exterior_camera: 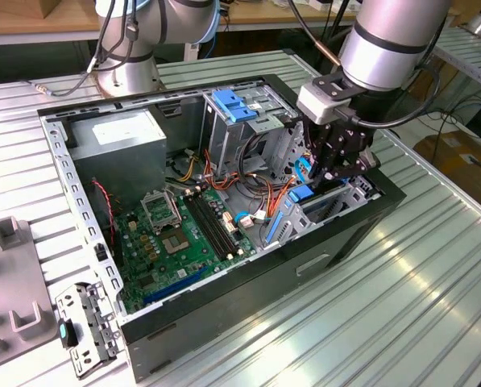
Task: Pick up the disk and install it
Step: 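Insert the second disk wire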
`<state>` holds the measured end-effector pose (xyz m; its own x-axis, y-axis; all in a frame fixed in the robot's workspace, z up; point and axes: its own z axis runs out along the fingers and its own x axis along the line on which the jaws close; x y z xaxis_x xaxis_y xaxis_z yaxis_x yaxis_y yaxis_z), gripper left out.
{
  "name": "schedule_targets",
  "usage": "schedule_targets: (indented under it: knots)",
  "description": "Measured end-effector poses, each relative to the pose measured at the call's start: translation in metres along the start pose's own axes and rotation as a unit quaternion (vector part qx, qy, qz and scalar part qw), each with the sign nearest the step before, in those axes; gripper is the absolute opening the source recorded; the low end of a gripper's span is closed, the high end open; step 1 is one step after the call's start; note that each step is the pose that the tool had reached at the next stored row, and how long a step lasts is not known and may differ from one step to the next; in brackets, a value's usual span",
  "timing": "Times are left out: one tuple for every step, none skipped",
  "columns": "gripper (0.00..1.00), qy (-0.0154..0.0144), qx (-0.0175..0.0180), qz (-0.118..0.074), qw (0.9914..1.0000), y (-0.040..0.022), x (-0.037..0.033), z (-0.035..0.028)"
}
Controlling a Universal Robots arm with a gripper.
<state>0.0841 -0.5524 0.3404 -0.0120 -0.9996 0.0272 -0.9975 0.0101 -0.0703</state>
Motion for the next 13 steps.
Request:
schedule_targets:
  knots:
    - [0.24,0.0004,0.0000,0.000,1.00000,-0.0004,0.0001,-0.0057]
    - [0.24,0.0005,-0.0001,0.000,1.00000,-0.0006,0.0001,-0.0086]
    - [0.24,0.0004,0.0000,0.000,1.00000,-0.0006,0.0002,-0.0095]
    - [0.24,0.0004,-0.0001,0.000,1.00000,-0.0006,0.0002,-0.0095]
    - [0.22,0.0003,0.0000,0.000,1.00000,-0.0006,0.0001,-0.0095]
    - [0.15,0.0005,-0.0001,0.000,1.00000,-0.0006,0.0001,-0.0097]
    - [0.11,0.0005,-0.0001,0.000,1.00000,-0.0007,0.0001,-0.0097]
    - [0.11,0.0005,-0.0001,0.000,1.00000,-0.0007,0.0001,-0.0098]
    - [0.11,0.0005,-0.0001,0.000,1.00000,-0.0007,0.0001,-0.0099]
    - [0.11,0.0005,-0.0001,0.000,1.00000,-0.0007,0.0001,-0.0099]
    - [0.11,0.0005,-0.0001,0.000,1.00000,-0.0007,0.0001,-0.0099]
    - [0.11,0.0005,-0.0001,0.000,1.00000,-0.0007,0.0001,-0.0100]
    - [0.11,0.0005,-0.0001,0.000,1.00000,-0.0007,0.0000,-0.0101]
